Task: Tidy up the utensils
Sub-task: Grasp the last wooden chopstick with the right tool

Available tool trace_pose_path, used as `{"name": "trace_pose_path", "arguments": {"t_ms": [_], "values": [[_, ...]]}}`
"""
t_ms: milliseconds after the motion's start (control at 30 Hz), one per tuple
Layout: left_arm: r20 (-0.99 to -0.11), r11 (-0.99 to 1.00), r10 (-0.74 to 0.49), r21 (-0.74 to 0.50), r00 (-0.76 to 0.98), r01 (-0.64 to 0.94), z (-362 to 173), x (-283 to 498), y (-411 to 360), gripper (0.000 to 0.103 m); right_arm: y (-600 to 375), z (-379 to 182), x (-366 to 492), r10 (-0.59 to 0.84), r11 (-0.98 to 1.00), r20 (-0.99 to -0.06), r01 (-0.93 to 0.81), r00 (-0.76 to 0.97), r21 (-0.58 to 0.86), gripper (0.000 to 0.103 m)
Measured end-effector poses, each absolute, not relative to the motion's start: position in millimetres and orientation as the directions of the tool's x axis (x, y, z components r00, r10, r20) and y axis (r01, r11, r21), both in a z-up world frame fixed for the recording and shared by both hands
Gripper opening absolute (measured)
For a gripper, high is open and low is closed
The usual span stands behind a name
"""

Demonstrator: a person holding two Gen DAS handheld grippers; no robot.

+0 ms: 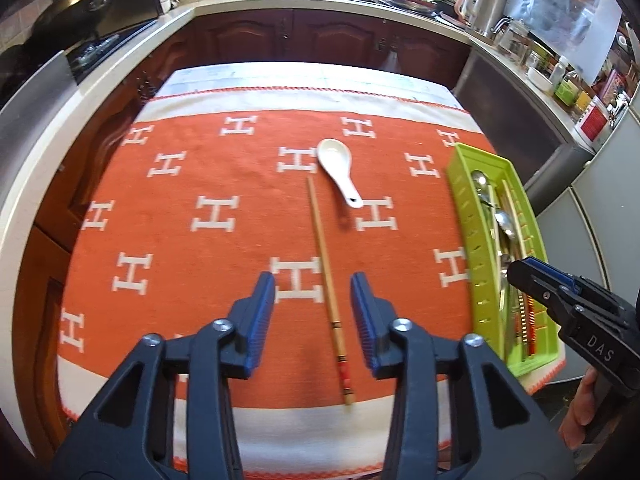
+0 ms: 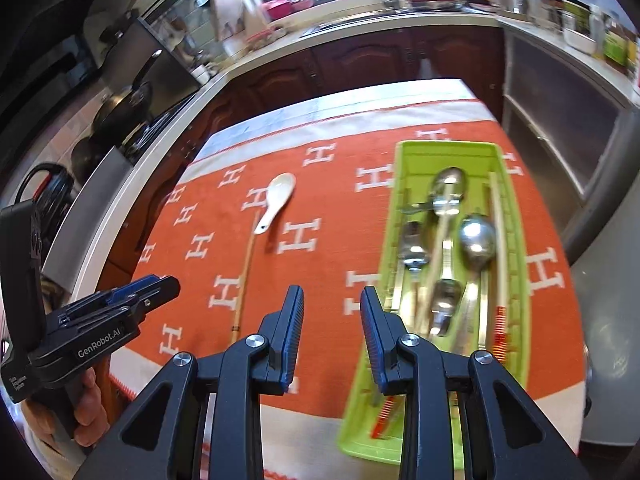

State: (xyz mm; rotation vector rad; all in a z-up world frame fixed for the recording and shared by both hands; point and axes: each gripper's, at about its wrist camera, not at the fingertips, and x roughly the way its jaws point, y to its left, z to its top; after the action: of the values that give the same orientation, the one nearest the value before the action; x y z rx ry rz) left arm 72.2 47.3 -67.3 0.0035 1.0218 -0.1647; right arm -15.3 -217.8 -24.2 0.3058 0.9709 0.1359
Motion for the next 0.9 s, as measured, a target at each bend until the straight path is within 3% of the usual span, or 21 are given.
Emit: {"name": "trace_pose_path", "arguments": {"t_ms": [167, 900], "values": [[-0.839, 0.992, -0.094, -0.03, 0.536, 0.126, -72, 71, 59, 0.049, -183, -33, 2, 0.283, 0.95, -0.803, -0.036, 0.524, 0.311, 0.029], [-0.875, 0.999, -0.008, -0.031, 0.484, -0.039, -130, 95, 128, 0.05, -77, -107, 93, 0.332, 0.943, -0.862, -0.163, 0.383, 0.291, 0.03]]}}
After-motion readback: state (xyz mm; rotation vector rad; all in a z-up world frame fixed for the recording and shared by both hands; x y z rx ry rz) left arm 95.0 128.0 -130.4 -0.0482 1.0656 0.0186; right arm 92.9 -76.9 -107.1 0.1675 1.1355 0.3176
